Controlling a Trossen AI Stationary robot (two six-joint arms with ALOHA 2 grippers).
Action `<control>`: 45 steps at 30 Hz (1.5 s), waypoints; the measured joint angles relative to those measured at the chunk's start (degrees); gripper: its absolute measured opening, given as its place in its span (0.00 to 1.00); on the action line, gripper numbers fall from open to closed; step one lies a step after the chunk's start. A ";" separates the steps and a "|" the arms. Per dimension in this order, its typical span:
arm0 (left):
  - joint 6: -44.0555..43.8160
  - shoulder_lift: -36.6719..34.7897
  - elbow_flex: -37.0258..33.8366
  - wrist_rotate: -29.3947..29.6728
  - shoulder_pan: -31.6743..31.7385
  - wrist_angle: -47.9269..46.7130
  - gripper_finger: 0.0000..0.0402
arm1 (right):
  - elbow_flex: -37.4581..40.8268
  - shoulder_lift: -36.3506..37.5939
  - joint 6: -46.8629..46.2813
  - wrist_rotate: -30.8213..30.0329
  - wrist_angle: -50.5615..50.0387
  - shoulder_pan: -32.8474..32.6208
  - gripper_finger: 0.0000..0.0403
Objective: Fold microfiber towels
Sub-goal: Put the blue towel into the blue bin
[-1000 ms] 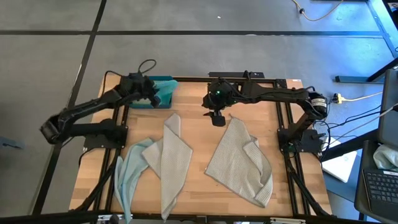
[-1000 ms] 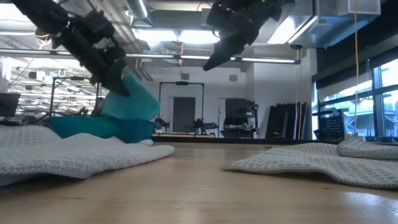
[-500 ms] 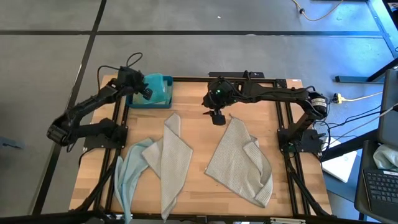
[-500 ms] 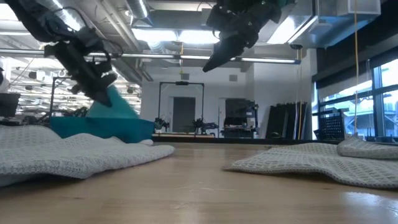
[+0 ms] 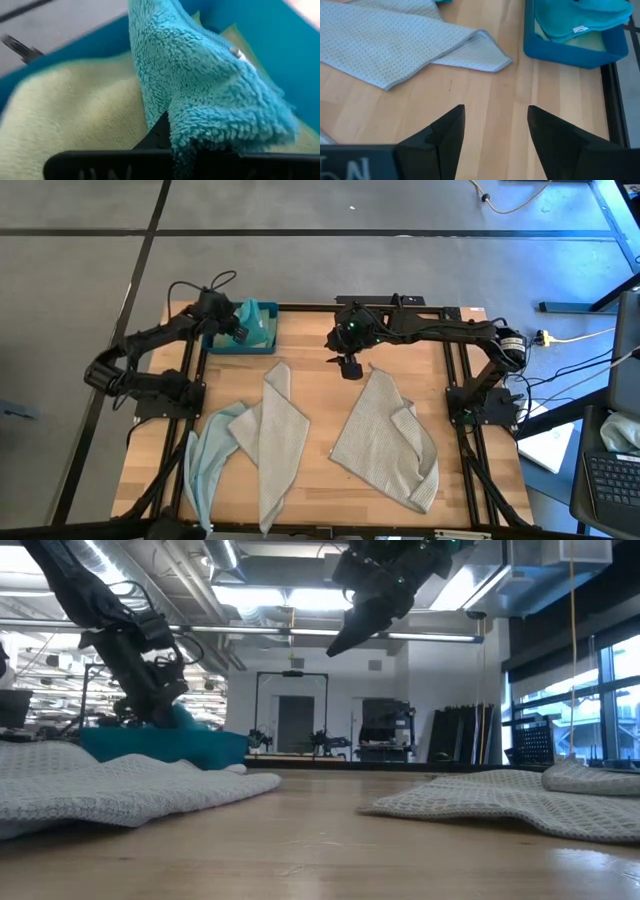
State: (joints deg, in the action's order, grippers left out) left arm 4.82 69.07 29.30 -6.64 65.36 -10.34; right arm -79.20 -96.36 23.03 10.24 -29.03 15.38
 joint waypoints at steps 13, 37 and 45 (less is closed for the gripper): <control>3.76 -7.67 0.11 6.07 -3.16 -2.66 0.06 | 0.00 0.00 -0.12 0.46 -2.41 0.00 0.54; 14.18 -13.29 2.64 4.76 -15.20 11.14 0.27 | 0.00 0.00 -0.48 3.30 -1.67 -0.04 0.54; 19.43 -5.14 2.43 24.24 -17.99 14.17 0.27 | 0.89 0.00 -1.66 5.97 0.08 -2.08 0.54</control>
State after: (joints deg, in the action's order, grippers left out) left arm 24.25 63.93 31.73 17.60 47.37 3.83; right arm -78.31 -96.36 21.37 16.21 -28.96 13.30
